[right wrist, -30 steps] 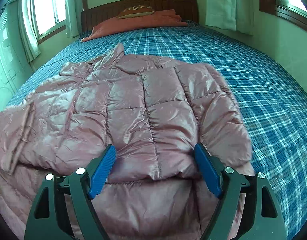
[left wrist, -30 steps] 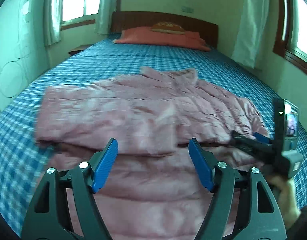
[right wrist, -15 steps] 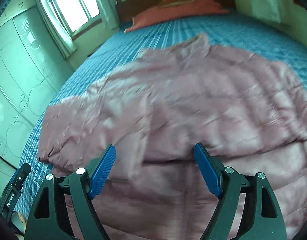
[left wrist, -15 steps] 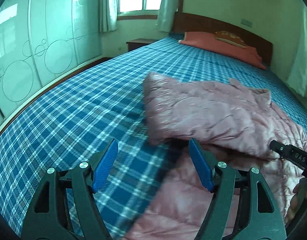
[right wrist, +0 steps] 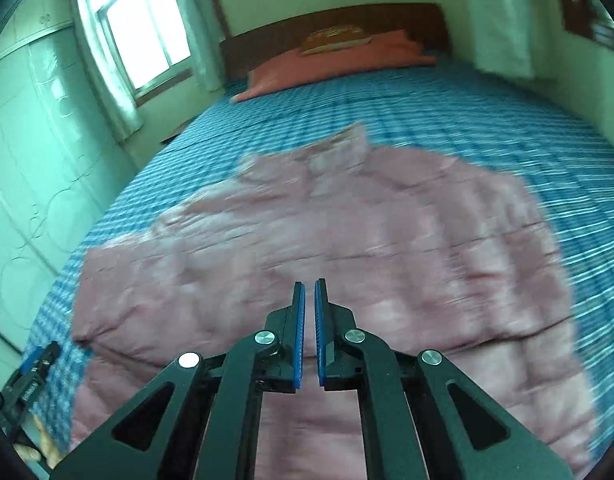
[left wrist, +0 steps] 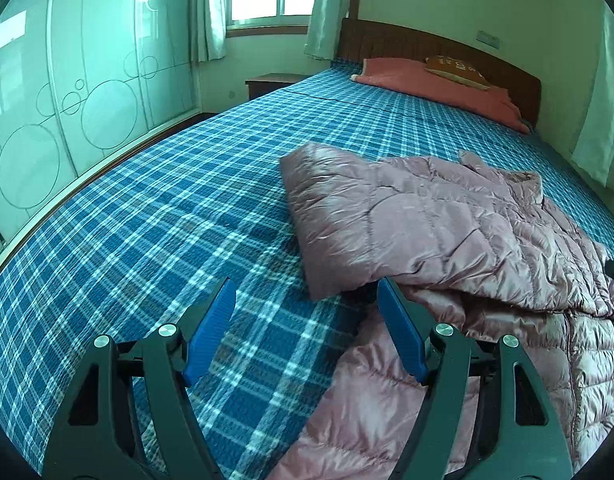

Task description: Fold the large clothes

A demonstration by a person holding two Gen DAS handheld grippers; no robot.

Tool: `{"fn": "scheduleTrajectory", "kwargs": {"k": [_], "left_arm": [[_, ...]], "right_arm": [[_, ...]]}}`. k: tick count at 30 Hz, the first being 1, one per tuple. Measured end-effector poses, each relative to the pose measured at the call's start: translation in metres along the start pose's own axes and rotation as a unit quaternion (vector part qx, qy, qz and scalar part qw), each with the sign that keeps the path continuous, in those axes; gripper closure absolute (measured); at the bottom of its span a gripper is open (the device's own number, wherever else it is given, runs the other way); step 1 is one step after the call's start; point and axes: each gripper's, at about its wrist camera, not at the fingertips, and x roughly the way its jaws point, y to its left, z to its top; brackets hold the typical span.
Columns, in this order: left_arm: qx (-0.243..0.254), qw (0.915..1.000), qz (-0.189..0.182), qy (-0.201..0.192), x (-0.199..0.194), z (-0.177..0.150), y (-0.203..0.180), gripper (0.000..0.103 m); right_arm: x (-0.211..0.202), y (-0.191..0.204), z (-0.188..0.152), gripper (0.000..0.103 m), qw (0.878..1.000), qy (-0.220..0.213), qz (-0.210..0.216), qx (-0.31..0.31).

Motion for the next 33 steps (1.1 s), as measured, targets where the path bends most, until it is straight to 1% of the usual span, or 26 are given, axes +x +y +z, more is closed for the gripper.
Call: {"fn": "scheduleTrajectory", "kwargs": {"k": [2, 3, 5, 11, 12, 13, 14, 15, 17, 18, 19, 20, 21, 23, 26, 28, 30, 31, 33], "left_arm": [[0.004, 1.0, 0.001, -0.002, 0.002, 0.002, -0.005, 0.03], [0.003, 1.0, 0.001, -0.003, 0.003, 0.002, -0.007, 0.03], [0.003, 1.0, 0.002, 0.0, 0.005, 0.001, -0.009, 0.03], [-0.001, 0.9998, 0.018, 0.012, 0.012, -0.004, -0.002, 0.03], [-0.002, 0.9997, 0.019, 0.013, 0.014, -0.005, 0.001, 0.03], [-0.005, 0.9997, 0.021, 0.014, 0.015, -0.005, 0.004, 0.03], [-0.006, 0.9996, 0.022, 0.015, 0.016, -0.005, 0.006, 0.03], [-0.008, 0.9996, 0.023, 0.016, 0.017, -0.005, 0.008, 0.03], [-0.011, 0.9995, 0.024, 0.019, 0.02, -0.006, 0.012, 0.03], [-0.011, 0.9994, 0.024, 0.021, 0.021, -0.007, 0.014, 0.03], [-0.012, 0.9994, 0.024, 0.023, 0.022, -0.008, 0.015, 0.03], [-0.014, 0.9993, 0.022, 0.026, 0.024, -0.009, 0.016, 0.03], [-0.016, 0.9993, 0.02, 0.028, 0.025, -0.01, 0.017, 0.03], [-0.023, 0.9991, 0.019, 0.03, 0.027, -0.011, 0.019, 0.03], [-0.028, 0.999, 0.019, 0.03, 0.027, -0.012, 0.021, 0.03], [-0.027, 0.999, 0.019, 0.03, 0.028, -0.012, 0.021, 0.03], [-0.027, 0.999, 0.019, 0.031, 0.028, -0.012, 0.021, 0.03], [-0.027, 0.999, 0.019, 0.031, 0.028, -0.012, 0.021, 0.03], [-0.027, 0.999, 0.02, 0.03, 0.028, -0.012, 0.022, 0.03]], "right_arm": [[0.006, -0.019, 0.002, 0.098, 0.999, 0.023, 0.021, 0.026], [0.01, -0.023, 0.002, 0.098, 0.998, 0.031, 0.031, 0.04], [0.015, -0.021, -0.001, 0.098, 0.997, 0.037, 0.046, 0.05], [0.051, 0.028, -0.01, 0.094, 0.992, 0.066, 0.098, 0.045], [0.052, 0.034, -0.011, 0.087, 0.991, 0.069, 0.102, 0.044], [0.06, 0.044, -0.011, 0.076, 0.991, 0.073, 0.106, 0.043], [0.063, 0.047, -0.013, 0.05, 0.991, 0.071, 0.104, 0.044], [0.061, 0.051, -0.016, 0.037, 0.991, 0.066, 0.103, 0.047], [0.068, 0.061, -0.017, 0.037, 0.991, 0.066, 0.111, 0.043], [0.071, 0.067, -0.018, 0.05, 0.991, 0.068, 0.109, 0.032], [0.071, 0.071, -0.019, 0.058, 0.992, 0.069, 0.108, 0.019], [0.071, 0.074, -0.019, 0.07, 0.991, 0.07, 0.112, 0.012], [0.07, 0.075, -0.02, 0.075, 0.991, 0.071, 0.117, 0.009], [0.066, 0.075, -0.017, 0.075, 0.989, 0.069, 0.127, 0.012], [0.061, 0.069, -0.011, 0.075, 0.986, 0.066, 0.149, 0.036], [0.063, 0.068, -0.01, 0.071, 0.985, 0.068, 0.152, 0.047], [0.067, 0.067, -0.008, 0.049, 0.986, 0.067, 0.147, 0.05], [0.069, 0.068, -0.009, 0.046, 0.986, 0.066, 0.147, 0.049], [0.078, 0.074, -0.013, 0.046, 0.984, 0.085, 0.15, 0.041]]}}
